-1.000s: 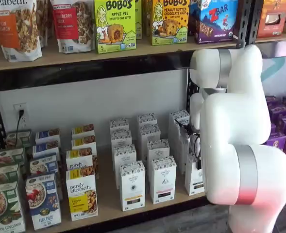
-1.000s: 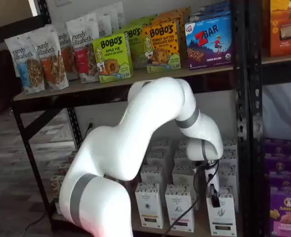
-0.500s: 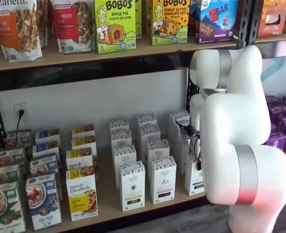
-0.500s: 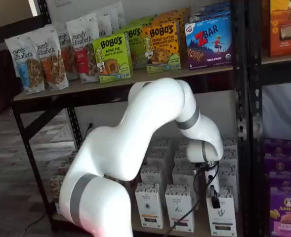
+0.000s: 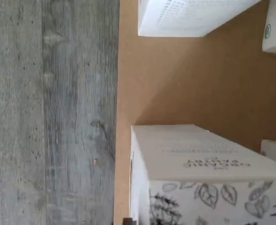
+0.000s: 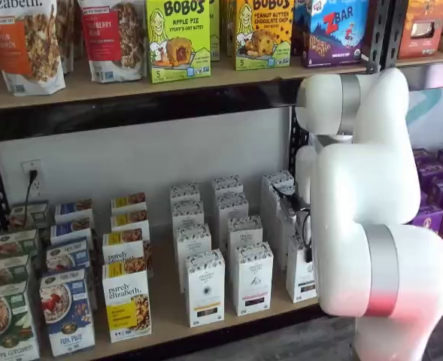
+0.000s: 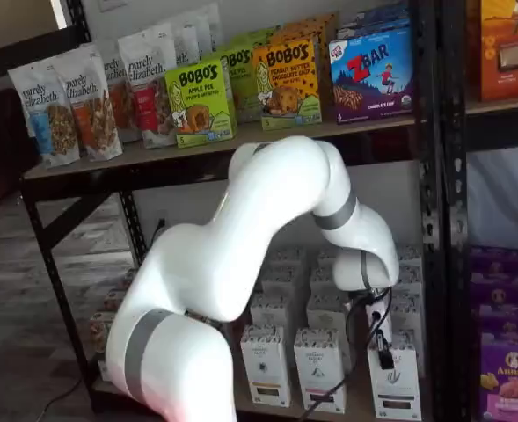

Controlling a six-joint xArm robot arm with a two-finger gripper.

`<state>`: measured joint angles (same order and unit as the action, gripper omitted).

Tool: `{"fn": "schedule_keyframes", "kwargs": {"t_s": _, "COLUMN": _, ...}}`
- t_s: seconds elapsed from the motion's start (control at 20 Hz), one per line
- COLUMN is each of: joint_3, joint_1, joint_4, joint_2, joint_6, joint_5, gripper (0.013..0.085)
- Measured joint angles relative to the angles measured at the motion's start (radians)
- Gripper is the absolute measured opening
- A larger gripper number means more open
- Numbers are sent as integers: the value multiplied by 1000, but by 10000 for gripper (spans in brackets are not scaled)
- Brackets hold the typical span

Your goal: Pick up the white box with a green strip in the middle, on the bottom shelf, the sixth box from the left

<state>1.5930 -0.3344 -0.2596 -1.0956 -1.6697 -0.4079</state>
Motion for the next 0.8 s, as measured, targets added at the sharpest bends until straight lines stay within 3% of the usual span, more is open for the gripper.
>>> {"fn": "schedule_keyframes", "kwargs": {"t_s": 0.3, "joint_3": -3, "joint_1": -2, "joint_4": -79, "joint_2": 17, "joint_6": 68, "joint_5": -54, "gripper": 690}}
{"fn": "schedule_keyframes", "kwargs": {"t_s": 0.55, "joint_3": -11, "joint_1": 0, "joint_4": -83, "joint_2": 27, "joint_6": 72, "joint_5": -53, "gripper": 690}}
{"fn": "schedule_keyframes", "kwargs": {"t_s": 0.75, "joint_3": -25, "joint_1": 1, "joint_4": -91, "joint_2": 34, "joint_6": 81, "joint_5": -38, "gripper": 570}}
{"fn": "schedule_keyframes", "kwargs": {"t_s": 0.8, "joint_3": -28, "joint_1": 2, "joint_4": -92, "joint_2": 36, "joint_6": 82, "joint_5": -35, "gripper": 570}}
